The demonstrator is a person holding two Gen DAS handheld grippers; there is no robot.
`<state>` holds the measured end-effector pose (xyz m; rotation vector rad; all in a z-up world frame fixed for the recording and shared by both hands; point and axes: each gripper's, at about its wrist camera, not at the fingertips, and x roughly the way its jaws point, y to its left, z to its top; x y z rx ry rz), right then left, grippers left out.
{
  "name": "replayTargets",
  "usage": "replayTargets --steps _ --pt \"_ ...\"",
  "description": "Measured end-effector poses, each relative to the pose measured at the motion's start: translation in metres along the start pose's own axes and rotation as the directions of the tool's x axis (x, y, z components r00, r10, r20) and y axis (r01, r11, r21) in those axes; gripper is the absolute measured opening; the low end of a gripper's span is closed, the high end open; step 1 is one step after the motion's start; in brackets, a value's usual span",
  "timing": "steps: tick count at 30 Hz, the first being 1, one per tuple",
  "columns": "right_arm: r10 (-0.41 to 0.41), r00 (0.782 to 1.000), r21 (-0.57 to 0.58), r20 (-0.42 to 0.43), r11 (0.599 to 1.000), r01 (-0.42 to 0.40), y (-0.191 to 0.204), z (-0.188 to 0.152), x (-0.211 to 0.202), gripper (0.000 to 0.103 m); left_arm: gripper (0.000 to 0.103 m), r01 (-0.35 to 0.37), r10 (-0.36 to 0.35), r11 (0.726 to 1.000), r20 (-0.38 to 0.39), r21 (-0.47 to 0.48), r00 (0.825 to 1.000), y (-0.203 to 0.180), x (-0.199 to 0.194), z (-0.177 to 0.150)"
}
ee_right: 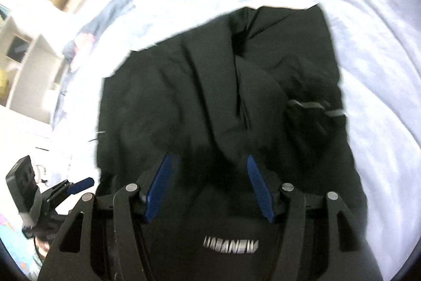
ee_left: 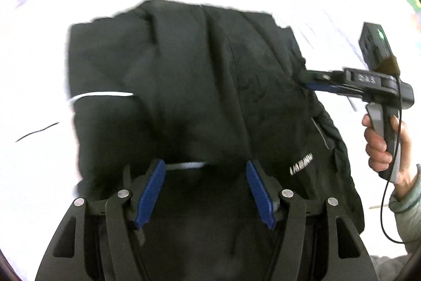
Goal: Fold large clothes
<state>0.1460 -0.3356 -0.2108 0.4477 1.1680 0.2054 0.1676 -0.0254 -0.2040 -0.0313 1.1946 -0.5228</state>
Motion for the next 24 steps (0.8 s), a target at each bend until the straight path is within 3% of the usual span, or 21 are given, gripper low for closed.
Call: replayTargets --steps 6,12,17,24 --pt "0.021 0.998 0.094 0.061 0.995 -0.027 -0.019 -0.071 -0.079 0.064 0.066 -0.025 0.035 0.993 0.087 -0.114 0.996 0.027 -0.082 -0.055" --pt "0.004 0.995 0.141 0.103 0.99 -0.018 -0.028 -0.126 -0.12 0.064 0.066 -0.072 0.108 0.965 0.131 -0.254 0.985 0.061 -0.134 -0.128" --pt "-0.03 0.993 0.159 0.115 0.987 0.011 -0.034 -0.157 -0.139 0.064 0.066 -0.074 0.121 0.942 0.124 -0.328 0.985 0.075 -0.146 -0.159" --pt "-0.129 0.989 0.141 0.074 0.983 0.117 -0.045 -0.187 -0.147 0.064 0.066 -0.09 0.122 0.937 0.073 -0.337 0.99 0.07 -0.139 -0.184"
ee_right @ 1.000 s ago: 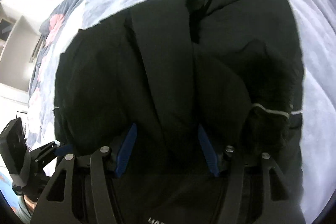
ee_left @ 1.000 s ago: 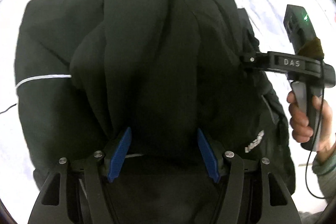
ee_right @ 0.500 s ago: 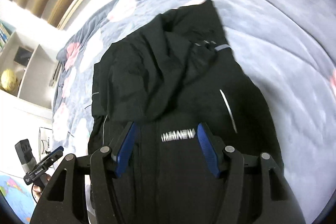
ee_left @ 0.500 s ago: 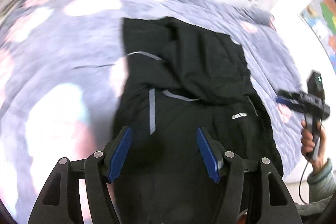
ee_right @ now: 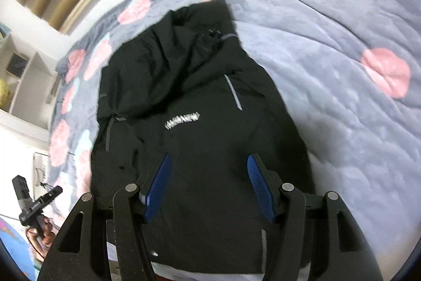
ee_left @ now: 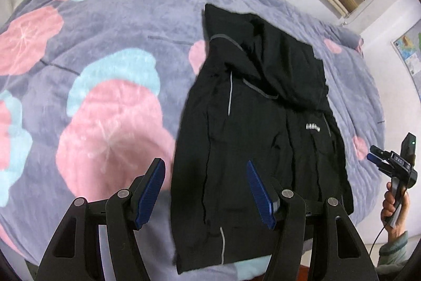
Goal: Fold large clothes
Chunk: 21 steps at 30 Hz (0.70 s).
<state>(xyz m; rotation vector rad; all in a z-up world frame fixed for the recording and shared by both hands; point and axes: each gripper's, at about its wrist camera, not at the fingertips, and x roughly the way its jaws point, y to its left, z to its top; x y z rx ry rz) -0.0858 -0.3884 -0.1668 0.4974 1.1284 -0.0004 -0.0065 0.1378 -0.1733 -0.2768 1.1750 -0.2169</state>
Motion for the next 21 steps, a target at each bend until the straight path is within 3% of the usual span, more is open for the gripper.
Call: replayTargets --steps 5,13,21 --pt "-0.11 0.993 -0.025 -0.043 0.994 0.109 -0.019 -0.019 0.004 0.064 0.066 -0.01 0.008 1.0 -0.075 -0.025 0.997 0.009 0.019 -0.023" --pt "-0.192 0.972 0.021 -0.137 0.98 0.197 -0.078 -0.05 0.016 0.064 0.066 -0.053 0.035 0.994 -0.18 -0.099 0.983 0.03 0.05 -0.06" --pt "-0.135 0.963 0.118 -0.234 0.979 0.166 -0.13 -0.08 0.039 0.064 0.066 -0.049 -0.002 0.98 -0.258 -0.191 0.966 0.051 0.076 -0.091"
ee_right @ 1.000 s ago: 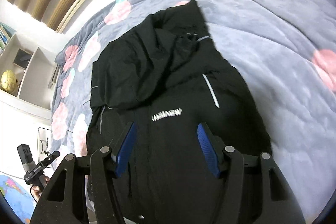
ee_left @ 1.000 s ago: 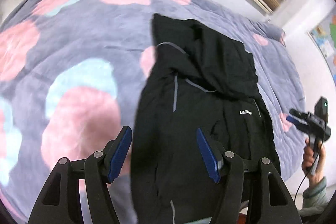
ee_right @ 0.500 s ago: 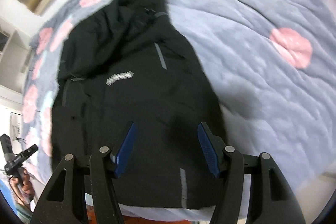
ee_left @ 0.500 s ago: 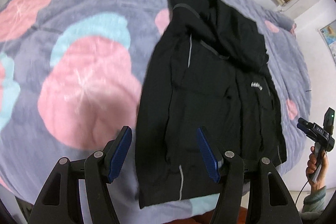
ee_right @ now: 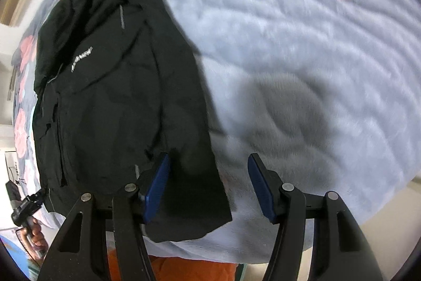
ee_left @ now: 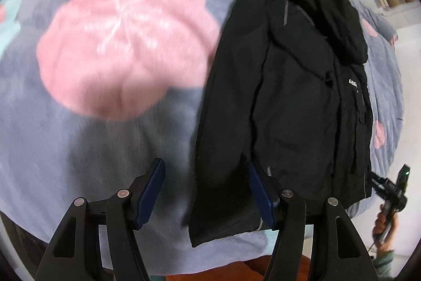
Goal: Fold large clothes
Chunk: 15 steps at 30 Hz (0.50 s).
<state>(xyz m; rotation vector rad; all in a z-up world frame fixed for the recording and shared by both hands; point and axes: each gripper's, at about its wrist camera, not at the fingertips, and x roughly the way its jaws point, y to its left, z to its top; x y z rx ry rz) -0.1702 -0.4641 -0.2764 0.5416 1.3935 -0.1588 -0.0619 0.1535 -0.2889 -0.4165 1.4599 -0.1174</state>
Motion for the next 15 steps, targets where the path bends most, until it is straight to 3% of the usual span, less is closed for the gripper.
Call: replayTargets --steps 9,15 --pt "0.107 0.992 0.008 -0.063 0.994 -0.107 -0.003 -0.01 0.021 0.064 0.066 0.1 -0.102 0.989 -0.014 -0.108 0.995 0.016 0.013 -0.008" --pt "0.104 0.991 -0.081 -0.085 0.991 -0.111 0.015 -0.014 0.021 0.062 0.065 0.074 -0.075 0.996 -0.01 -0.048 0.997 -0.001 0.014 -0.008"
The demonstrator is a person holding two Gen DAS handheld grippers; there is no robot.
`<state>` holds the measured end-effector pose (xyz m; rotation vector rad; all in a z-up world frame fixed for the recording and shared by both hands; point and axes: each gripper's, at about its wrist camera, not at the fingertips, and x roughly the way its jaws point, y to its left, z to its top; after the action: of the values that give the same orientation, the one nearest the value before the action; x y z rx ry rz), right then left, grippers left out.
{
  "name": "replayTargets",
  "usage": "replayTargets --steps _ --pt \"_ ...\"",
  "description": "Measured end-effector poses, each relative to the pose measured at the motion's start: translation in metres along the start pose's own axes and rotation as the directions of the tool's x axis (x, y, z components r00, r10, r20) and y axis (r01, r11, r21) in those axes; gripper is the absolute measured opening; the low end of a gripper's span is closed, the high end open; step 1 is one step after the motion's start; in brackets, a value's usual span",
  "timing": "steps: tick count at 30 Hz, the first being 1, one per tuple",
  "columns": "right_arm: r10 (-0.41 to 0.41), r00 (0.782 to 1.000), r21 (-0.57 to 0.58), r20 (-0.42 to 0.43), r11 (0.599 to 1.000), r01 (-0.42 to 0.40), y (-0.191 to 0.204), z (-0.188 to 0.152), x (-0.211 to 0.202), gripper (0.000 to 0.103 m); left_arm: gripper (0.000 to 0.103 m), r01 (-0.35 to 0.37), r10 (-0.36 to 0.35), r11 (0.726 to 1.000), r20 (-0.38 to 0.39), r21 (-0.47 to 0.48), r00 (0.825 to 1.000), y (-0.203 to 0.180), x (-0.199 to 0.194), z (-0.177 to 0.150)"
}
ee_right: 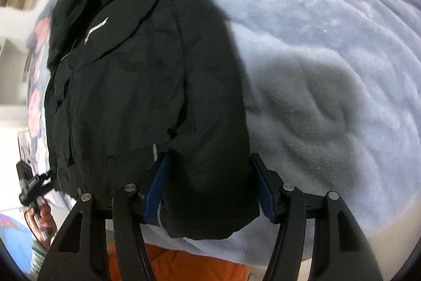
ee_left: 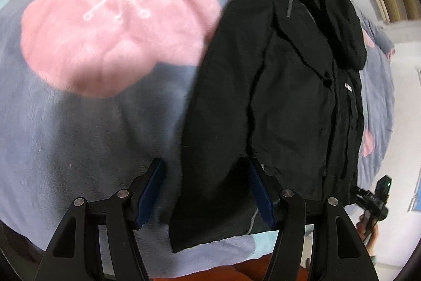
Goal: Fold large clothes
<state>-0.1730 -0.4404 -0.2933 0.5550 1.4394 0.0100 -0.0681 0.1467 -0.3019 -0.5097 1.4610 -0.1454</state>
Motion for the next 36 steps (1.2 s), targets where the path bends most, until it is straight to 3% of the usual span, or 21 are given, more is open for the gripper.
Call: replayTargets --steps 2,3,5,7,10,12,15,17,18,19,21,23,27,36 --pt "0.007 1.0 -0.055 0.003 0.998 -0.007 0.006 -0.004 -0.005 0.046 0.062 0.001 -0.002 0.999 0.021 0.04 1.0 -0.008 -0.005 -0.004" --pt "0.01 1.0 -0.077 0.007 0.997 -0.01 0.009 -0.005 -0.009 0.044 0.049 0.011 -0.012 0.998 0.026 0.059 1.0 -0.012 -0.008 -0.006" --pt "0.02 1.0 -0.106 0.012 0.994 -0.018 0.01 -0.008 -0.014 0.044 0.042 0.02 -0.022 0.996 0.026 0.083 0.999 -0.017 -0.011 -0.008" --pt "0.034 0.999 -0.101 -0.003 0.994 -0.034 0.008 -0.006 -0.012 0.044 0.042 0.013 -0.015 0.996 0.023 0.091 1.0 -0.018 -0.009 -0.008" --pt "0.058 0.997 -0.058 -0.043 0.997 -0.06 0.002 -0.001 0.0 0.054 0.044 0.035 -0.035 0.998 -0.004 0.047 0.999 -0.017 0.005 -0.004" --pt "0.082 0.995 -0.03 -0.058 0.996 -0.084 0.002 0.001 0.008 0.06 0.052 0.05 -0.049 0.998 -0.016 0.025 0.999 -0.013 0.012 -0.001" --pt "0.084 0.994 -0.025 -0.068 0.996 -0.086 0.001 0.002 0.013 0.06 0.057 0.048 -0.048 0.999 -0.025 0.018 0.999 -0.013 0.019 -0.001" --pt "0.081 0.995 -0.037 -0.05 0.996 -0.083 0.003 0.002 0.007 0.048 0.056 0.025 -0.024 0.999 -0.019 0.034 1.0 -0.015 0.018 -0.001" --pt "0.08 0.996 -0.06 -0.033 0.995 -0.082 0.008 0.002 0.0 0.036 0.047 0.008 -0.007 0.998 -0.007 0.056 1.0 -0.021 0.016 -0.002" --pt "0.079 0.997 -0.072 -0.021 0.994 -0.08 0.01 0.002 -0.006 0.031 0.041 -0.001 0.0 0.997 0.001 0.075 1.0 -0.025 0.013 -0.003" --pt "0.078 0.997 -0.095 0.016 0.993 -0.076 0.019 0.005 -0.021 0.018 0.014 -0.003 0.0 0.995 0.029 0.103 1.0 -0.035 0.002 -0.001" --pt "0.084 0.995 -0.107 0.057 0.991 -0.078 0.027 0.01 -0.04 0.018 0.014 0.038 -0.043 0.994 0.057 0.101 0.997 -0.042 -0.013 0.005" --pt "0.088 0.987 -0.134 0.134 0.988 -0.07 0.046 0.032 -0.072 0.018 0.014 0.119 -0.138 0.984 0.134 0.135 0.981 -0.066 -0.049 0.021" --pt "0.187 0.94 -0.18 0.287 0.974 -0.138 0.084 0.106 -0.133 0.018 0.014 0.149 -0.225 0.955 0.305 0.255 0.925 -0.128 -0.121 0.085"
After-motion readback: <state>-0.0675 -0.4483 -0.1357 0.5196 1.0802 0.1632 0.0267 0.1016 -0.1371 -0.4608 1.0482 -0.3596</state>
